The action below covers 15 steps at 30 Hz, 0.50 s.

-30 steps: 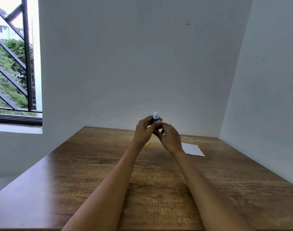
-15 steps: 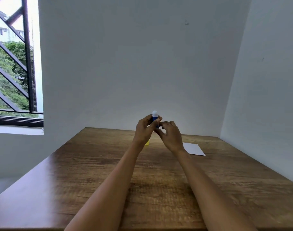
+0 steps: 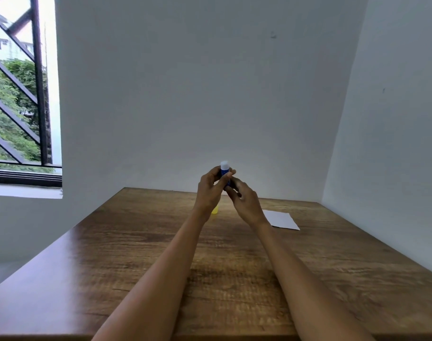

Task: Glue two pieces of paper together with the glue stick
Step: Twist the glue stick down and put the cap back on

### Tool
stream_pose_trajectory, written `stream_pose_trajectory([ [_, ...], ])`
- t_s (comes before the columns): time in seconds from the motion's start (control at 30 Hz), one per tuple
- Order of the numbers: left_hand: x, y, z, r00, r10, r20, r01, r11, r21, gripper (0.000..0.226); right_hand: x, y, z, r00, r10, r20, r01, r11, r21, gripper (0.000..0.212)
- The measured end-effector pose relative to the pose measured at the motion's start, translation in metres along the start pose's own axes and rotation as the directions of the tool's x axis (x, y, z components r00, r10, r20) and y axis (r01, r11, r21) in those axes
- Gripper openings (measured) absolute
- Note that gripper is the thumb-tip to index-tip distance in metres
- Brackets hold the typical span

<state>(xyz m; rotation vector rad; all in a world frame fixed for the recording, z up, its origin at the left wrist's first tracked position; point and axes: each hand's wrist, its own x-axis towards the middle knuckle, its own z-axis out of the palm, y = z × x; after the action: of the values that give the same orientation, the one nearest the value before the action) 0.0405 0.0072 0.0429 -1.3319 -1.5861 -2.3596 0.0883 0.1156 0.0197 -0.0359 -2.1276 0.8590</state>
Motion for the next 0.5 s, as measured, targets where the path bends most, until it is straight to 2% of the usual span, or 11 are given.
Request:
stream_pose_trajectory([
  [0.17,0.0,-0.002,-0.001,1.0,-0.013,0.013,0.013,1.0,0.015,0.018,-0.001,-0.006,-0.003,0.995,0.048,-0.085,-0.041,0.996,0.079,0.041],
  [0.27,0.0,-0.004,-0.001,1.0,-0.006,0.008,0.006,0.999,0.053,0.017,0.001,-0.011,0.001,0.979,0.055,-0.196,-0.048,0.998,0.04,0.051],
  [0.37,-0.001,-0.004,0.003,0.999,0.014,0.029,-0.016,0.997,0.078,0.016,-0.001,-0.016,0.008,0.953,0.052,-0.299,-0.048,0.999,0.022,0.044],
  [0.43,-0.001,-0.004,0.002,1.0,0.018,0.022,-0.019,0.997,0.08,0.015,-0.002,-0.016,0.008,0.963,0.053,-0.263,-0.058,0.998,-0.011,0.034],
  [0.5,-0.001,-0.005,-0.002,1.0,0.002,0.013,-0.003,0.995,0.096,0.015,-0.001,-0.012,0.003,0.992,0.04,-0.116,-0.054,0.992,-0.115,0.028],
])
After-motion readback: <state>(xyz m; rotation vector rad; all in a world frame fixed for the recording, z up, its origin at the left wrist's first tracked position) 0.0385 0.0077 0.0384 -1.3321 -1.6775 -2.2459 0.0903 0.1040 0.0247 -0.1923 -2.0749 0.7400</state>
